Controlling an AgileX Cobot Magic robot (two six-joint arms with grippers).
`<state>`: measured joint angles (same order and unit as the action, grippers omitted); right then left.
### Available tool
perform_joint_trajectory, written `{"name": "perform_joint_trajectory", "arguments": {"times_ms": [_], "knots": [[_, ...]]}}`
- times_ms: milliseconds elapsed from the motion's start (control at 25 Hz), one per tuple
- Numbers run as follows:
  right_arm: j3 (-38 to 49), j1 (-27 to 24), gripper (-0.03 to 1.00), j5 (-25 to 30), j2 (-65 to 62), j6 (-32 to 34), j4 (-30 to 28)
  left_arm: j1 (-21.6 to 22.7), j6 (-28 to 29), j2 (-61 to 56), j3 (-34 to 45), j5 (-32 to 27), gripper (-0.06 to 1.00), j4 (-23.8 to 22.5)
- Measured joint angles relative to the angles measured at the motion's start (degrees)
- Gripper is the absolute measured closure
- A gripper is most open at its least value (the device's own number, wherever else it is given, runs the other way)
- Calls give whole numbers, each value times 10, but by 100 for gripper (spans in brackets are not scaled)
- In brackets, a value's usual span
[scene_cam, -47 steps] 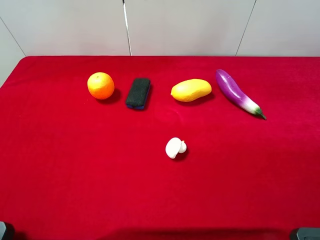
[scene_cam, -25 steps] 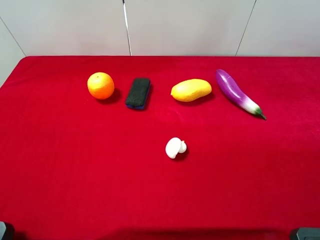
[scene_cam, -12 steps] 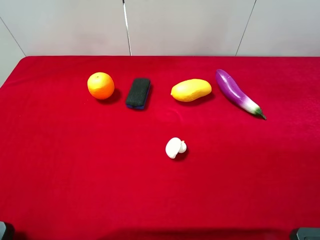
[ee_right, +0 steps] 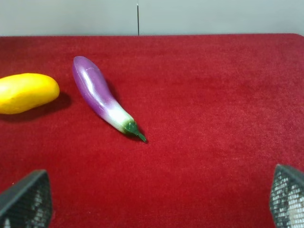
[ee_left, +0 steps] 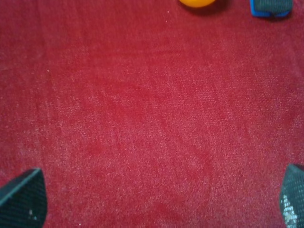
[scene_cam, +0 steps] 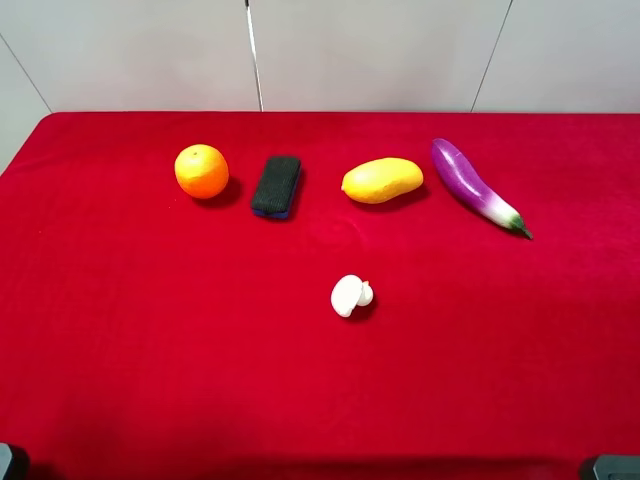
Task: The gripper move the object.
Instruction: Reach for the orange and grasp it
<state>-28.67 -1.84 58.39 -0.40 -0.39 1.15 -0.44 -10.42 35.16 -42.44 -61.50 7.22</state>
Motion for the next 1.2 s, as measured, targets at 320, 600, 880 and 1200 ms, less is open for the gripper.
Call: {"name": "perform_joint_trajectory", "arguments": {"times_ms": [320, 600, 880, 1200], "knots": [[0, 0, 28, 0, 0, 4, 0, 0, 0, 114, -52, 2, -3, 2], [0, 0, 28, 0, 0, 4, 0, 0, 0, 208, -93, 14, -3, 13], [0, 0, 27, -1, 0, 4, 0, -19, 0, 301, -138, 22, -3, 21], [0, 0, 27, -1, 0, 4, 0, -56, 17, 414, -200, 48, -3, 16]]}}
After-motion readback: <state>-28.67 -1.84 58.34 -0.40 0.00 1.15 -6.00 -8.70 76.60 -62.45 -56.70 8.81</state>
